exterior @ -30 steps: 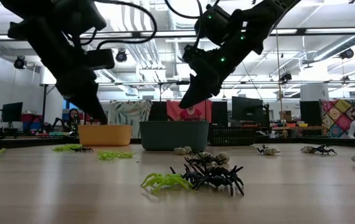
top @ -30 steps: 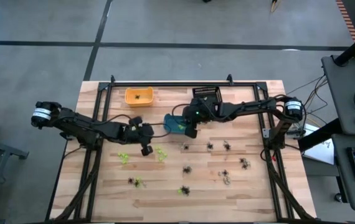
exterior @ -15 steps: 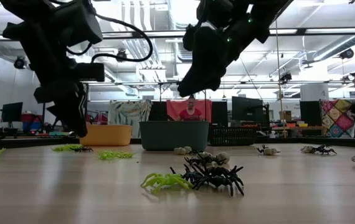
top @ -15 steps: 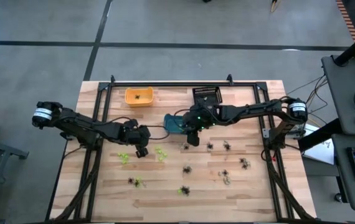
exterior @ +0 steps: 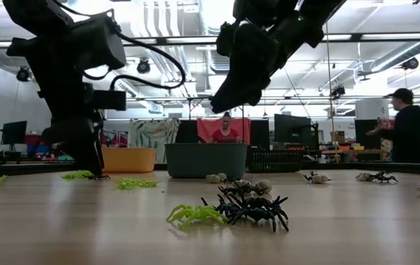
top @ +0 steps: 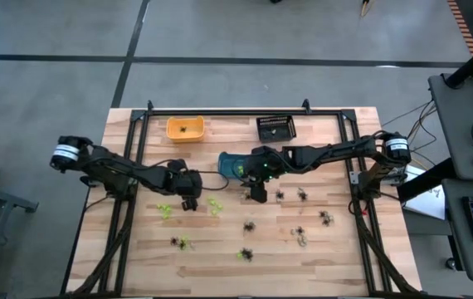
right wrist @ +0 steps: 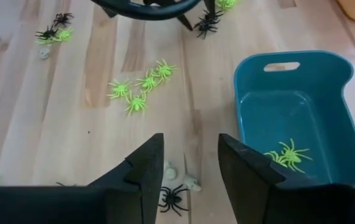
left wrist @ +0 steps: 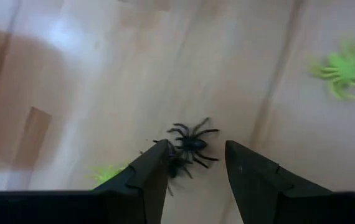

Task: Sort Halloween decoration
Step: Put the black spider toy into the yellow bin

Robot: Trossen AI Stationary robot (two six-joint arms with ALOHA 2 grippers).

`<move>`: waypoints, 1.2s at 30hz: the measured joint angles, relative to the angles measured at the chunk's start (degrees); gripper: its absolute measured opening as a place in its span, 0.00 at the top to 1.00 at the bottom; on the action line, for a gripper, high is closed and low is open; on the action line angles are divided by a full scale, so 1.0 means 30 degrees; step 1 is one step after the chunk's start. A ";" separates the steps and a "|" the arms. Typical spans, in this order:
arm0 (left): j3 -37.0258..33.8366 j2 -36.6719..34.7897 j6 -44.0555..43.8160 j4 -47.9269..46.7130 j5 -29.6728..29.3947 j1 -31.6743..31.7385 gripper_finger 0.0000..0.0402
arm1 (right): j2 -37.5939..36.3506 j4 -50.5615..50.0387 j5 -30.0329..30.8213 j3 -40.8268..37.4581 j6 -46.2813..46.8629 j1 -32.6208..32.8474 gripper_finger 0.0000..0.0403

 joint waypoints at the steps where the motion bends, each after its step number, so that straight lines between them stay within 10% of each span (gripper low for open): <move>1: 0.0000 0.0097 0.0000 0.0000 -0.0099 0.0006 0.65 | 0.0001 0.0006 0.0000 -0.0034 0.0007 0.0000 0.65; 36: -0.0029 -0.0740 -0.0976 0.0200 0.1385 0.0105 1.00 | -0.0003 0.0080 0.0007 -0.0183 -0.0160 0.0000 0.67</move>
